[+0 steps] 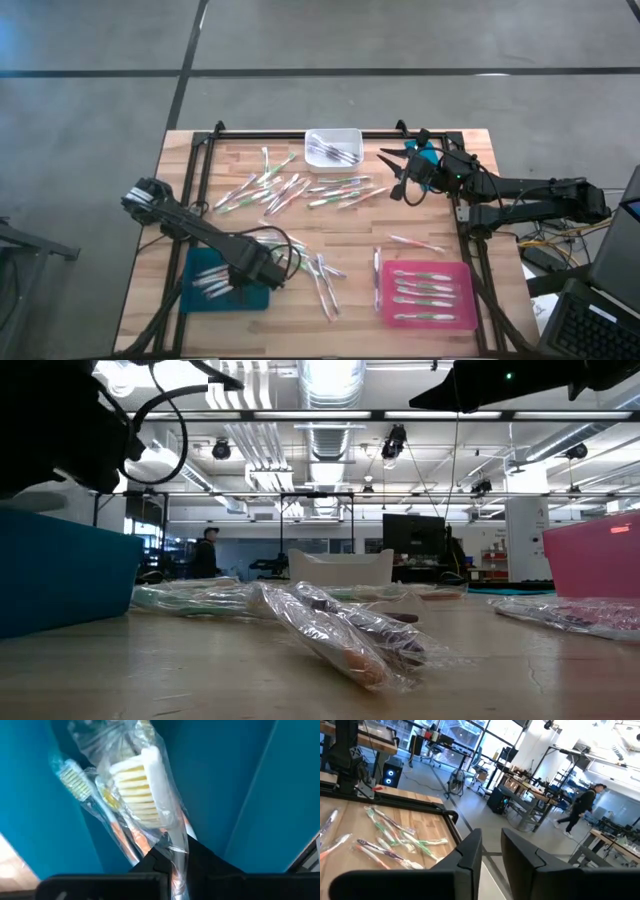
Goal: Pick & Place Toothbrushes
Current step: Put the orange toothbrush into the blue bin, then put the violet toothbrush into the white bin
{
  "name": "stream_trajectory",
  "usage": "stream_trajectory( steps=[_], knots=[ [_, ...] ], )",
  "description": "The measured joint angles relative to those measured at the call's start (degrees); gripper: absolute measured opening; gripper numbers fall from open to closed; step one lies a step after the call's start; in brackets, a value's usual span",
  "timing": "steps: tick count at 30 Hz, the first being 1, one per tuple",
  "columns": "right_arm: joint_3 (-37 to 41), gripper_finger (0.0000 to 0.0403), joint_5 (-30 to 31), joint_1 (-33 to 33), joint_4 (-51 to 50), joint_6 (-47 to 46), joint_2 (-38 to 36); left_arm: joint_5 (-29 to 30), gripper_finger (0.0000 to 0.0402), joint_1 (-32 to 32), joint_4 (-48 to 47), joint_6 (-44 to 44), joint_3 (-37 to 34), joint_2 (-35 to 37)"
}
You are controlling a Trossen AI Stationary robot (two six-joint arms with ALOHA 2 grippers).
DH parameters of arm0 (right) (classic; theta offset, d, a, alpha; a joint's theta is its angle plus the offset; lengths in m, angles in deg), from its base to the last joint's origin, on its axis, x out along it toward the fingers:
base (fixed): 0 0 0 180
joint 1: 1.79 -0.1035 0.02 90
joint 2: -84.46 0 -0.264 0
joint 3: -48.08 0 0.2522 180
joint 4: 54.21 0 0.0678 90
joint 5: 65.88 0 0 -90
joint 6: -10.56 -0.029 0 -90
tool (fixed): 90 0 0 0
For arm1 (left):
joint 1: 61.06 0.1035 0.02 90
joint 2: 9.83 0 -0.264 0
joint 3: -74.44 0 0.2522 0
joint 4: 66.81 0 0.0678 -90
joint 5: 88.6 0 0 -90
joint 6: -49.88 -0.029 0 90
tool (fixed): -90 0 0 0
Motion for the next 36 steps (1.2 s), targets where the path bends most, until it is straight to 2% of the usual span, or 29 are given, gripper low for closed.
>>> stream_trajectory(
  steps=[17, 23, 29, 36],
  knots=[
    [0.00, 0.0126, 0.02, -0.02, 0.00, -0.02, 0.00, 1.29, 0.0115, 0.00, -0.16, -0.50, -1.97, 0.07],
    [0.00, 0.0142, 0.00, -0.02, 0.00, -0.05, 0.00, 0.64, 0.0117, 0.00, -0.38, -0.41, -1.19, 0.17],
    [0.00, 0.0155, 0.00, -0.02, 0.00, -0.54, 0.00, -1.38, 0.0111, 0.00, -4.68, 1.18, 1.33, 0.41],
    [0.00, 0.0173, 0.00, -0.02, 0.00, -0.59, 0.00, 0.22, 0.0110, 0.02, -7.21, 2.54, 6.48, 2.04]
  ],
)
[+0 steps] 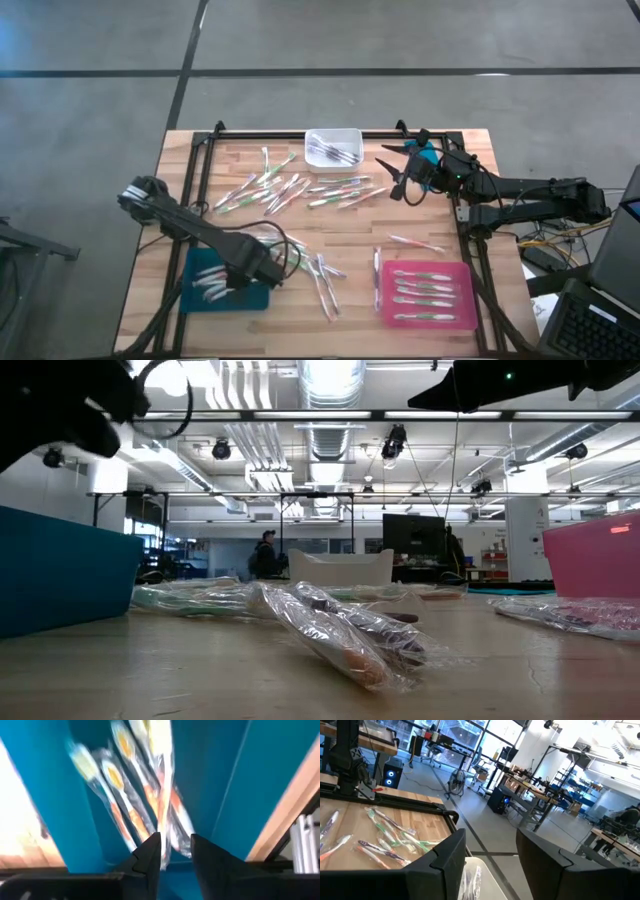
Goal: Pick & Place Toothbrushes
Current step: Put the violet toothbrush into the white bin
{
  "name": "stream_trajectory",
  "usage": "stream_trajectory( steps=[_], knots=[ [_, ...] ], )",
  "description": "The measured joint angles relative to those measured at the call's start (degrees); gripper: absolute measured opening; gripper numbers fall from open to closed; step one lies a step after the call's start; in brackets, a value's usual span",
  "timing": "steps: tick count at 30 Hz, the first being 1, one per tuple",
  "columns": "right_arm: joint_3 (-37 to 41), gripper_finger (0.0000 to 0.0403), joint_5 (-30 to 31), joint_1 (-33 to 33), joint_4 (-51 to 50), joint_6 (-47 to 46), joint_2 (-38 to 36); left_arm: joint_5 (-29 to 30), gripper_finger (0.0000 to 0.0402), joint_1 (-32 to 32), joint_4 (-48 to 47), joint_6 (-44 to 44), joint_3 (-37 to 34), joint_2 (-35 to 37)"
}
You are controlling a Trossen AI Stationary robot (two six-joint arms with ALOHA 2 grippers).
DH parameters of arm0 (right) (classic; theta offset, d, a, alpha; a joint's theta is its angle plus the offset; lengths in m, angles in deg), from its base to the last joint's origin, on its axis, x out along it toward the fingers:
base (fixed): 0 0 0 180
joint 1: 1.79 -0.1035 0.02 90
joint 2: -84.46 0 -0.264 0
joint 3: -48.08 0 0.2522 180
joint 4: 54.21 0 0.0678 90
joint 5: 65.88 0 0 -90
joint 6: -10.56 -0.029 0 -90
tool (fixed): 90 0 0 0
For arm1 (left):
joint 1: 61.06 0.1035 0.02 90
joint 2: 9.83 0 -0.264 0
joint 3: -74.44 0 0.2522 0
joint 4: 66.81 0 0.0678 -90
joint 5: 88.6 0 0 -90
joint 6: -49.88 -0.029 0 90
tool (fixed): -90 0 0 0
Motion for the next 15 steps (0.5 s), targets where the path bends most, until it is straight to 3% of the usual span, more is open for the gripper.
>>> stream_trajectory(
  steps=[8, 15],
  knots=[
    [0.02, 0.0191, 0.00, 0.02, 0.00, -0.12, 0.00, 12.75, 0.0103, 0.52, 1.10, -1.30, 4.93, 3.32],
    [0.02, 0.0200, 0.02, 0.02, -0.07, 0.26, 0.00, 20.78, 0.0093, 3.39, 6.13, -8.67, 6.29, 5.53]
  ],
)
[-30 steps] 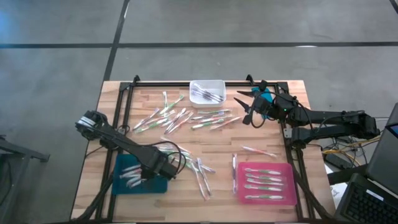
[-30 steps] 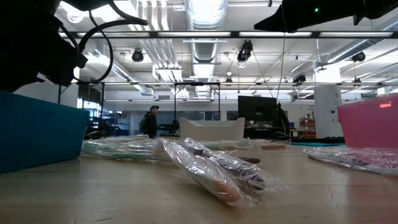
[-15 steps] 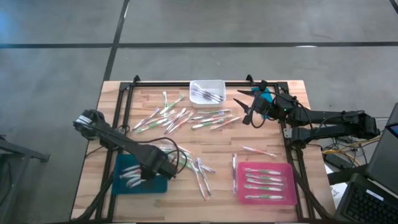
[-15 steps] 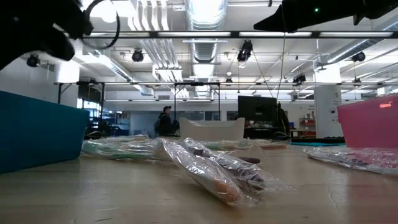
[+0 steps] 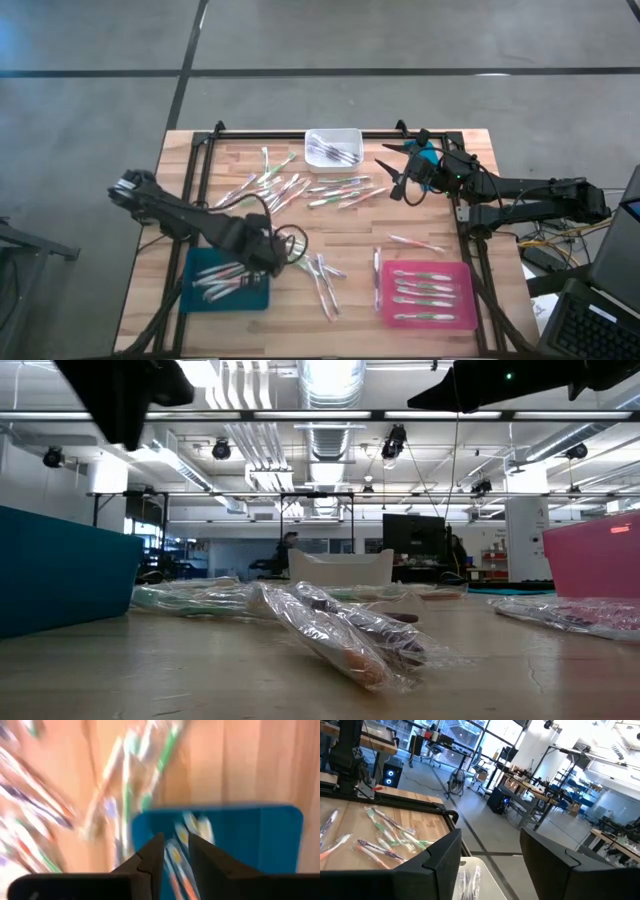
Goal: Pick & Place Toothbrushes
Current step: Put the violet toothbrush into the white bin
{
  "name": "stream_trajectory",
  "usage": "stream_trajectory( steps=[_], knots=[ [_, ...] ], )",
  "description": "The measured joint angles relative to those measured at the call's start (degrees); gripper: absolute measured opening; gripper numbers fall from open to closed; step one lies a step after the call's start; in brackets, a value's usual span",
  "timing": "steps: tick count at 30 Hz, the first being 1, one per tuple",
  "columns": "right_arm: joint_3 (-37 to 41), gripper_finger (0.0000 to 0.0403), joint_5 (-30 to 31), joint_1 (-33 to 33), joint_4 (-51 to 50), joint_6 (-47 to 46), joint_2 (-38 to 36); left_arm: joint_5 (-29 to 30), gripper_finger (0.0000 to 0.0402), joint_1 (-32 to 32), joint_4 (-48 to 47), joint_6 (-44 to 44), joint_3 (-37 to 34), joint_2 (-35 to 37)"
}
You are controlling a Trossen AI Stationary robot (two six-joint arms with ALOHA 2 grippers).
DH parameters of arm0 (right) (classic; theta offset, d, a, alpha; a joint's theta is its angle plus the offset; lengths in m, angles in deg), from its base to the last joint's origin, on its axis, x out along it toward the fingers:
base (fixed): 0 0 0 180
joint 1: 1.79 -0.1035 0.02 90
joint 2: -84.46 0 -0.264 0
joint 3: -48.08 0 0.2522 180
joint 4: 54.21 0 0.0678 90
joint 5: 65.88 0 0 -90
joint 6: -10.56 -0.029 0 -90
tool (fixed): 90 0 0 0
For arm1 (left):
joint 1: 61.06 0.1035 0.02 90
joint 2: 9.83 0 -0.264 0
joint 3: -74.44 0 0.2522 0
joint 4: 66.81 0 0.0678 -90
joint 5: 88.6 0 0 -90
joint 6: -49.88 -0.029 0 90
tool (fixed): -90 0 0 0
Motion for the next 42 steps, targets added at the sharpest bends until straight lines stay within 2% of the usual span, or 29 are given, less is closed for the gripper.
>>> stream_trajectory(
  steps=[5, 18, 23, 27, 34, 42],
  knots=[
    [0.00, 0.0198, 0.00, 0.00, -0.34, 0.27, 0.00, 3.75, 0.0085, 3.90, 4.04, -6.63, 0.00, 1.04],
    [0.00, 0.0160, 0.00, 0.00, -0.34, -0.28, 0.00, 4.12, 0.0078, 14.27, 9.95, -18.09, -0.09, 1.15],
    [0.00, 0.0145, -0.02, 0.00, -0.32, -5.03, 0.00, 3.52, 0.0078, 17.98, 14.67, -20.06, -0.47, 1.15],
    [0.00, 0.0132, -0.02, 0.00, -0.32, -12.06, 0.00, -0.63, 0.0074, 20.60, 18.00, -22.45, -0.72, 1.15],
    [0.00, 0.0109, -0.02, -0.04, -0.66, -19.14, 0.00, -1.01, 0.0075, 24.11, 20.82, -23.41, -0.73, 1.15],
    [0.00, 0.0082, -0.02, -0.02, -0.78, -24.46, 0.00, -0.78, 0.0071, 29.10, 20.80, -18.22, -3.58, 1.17]
  ],
)
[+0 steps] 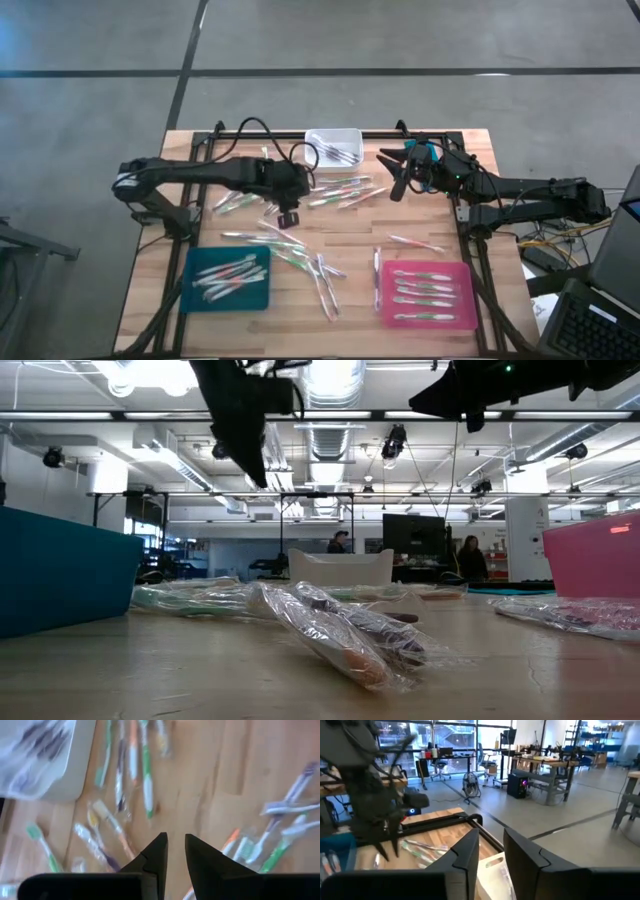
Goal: Pick & Place Toothbrushes
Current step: Put the violet toothbrush into the white bin
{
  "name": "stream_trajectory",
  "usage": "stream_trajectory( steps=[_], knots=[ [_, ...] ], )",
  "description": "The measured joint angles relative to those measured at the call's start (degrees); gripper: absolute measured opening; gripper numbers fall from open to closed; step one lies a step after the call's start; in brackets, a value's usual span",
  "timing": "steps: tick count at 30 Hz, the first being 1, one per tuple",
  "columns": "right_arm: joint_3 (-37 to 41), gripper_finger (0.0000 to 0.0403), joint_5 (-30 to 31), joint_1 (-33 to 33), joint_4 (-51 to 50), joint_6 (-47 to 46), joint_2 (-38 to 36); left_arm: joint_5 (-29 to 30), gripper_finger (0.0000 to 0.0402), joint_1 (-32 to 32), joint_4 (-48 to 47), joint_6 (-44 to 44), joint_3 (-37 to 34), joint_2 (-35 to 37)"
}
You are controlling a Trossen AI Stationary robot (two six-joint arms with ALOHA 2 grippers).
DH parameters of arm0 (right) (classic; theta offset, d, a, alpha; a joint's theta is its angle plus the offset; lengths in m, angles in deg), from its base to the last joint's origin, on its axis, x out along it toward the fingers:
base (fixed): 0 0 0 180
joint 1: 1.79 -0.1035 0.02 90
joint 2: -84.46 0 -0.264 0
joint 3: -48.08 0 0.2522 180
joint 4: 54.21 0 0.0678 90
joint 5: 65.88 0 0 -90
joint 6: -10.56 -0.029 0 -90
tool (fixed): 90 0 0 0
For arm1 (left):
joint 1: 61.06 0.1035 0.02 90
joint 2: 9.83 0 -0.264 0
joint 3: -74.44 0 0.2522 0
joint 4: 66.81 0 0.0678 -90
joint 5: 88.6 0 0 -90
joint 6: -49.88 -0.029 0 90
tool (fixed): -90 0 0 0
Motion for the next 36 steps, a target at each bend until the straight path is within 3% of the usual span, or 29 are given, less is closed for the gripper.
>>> stream_trajectory(
  steps=[7, 15, 21, 36],
  knots=[
    [0.80, 0.0059, 0.00, 0.00, -0.48, -1.03, -0.02, 0.03, 0.0072, 3.97, 2.33, 6.38, -4.66, 0.15],
    [3.61, 0.0043, 0.01, 0.02, -0.44, -1.21, -0.02, 0.11, 0.0069, 8.42, -3.84, 9.89, -5.65, 1.04],
    [4.57, 0.0058, 0.04, 0.02, 0.38, -0.80, 0.02, 0.16, 0.0069, 11.70, -7.12, 10.62, -7.22, 4.31],
    [4.55, 0.0108, 0.02, -0.02, 0.66, -0.74, 0.33, 1.01, 0.0069, 24.01, -7.07, 15.62, -23.36, 14.88]
  ],
)
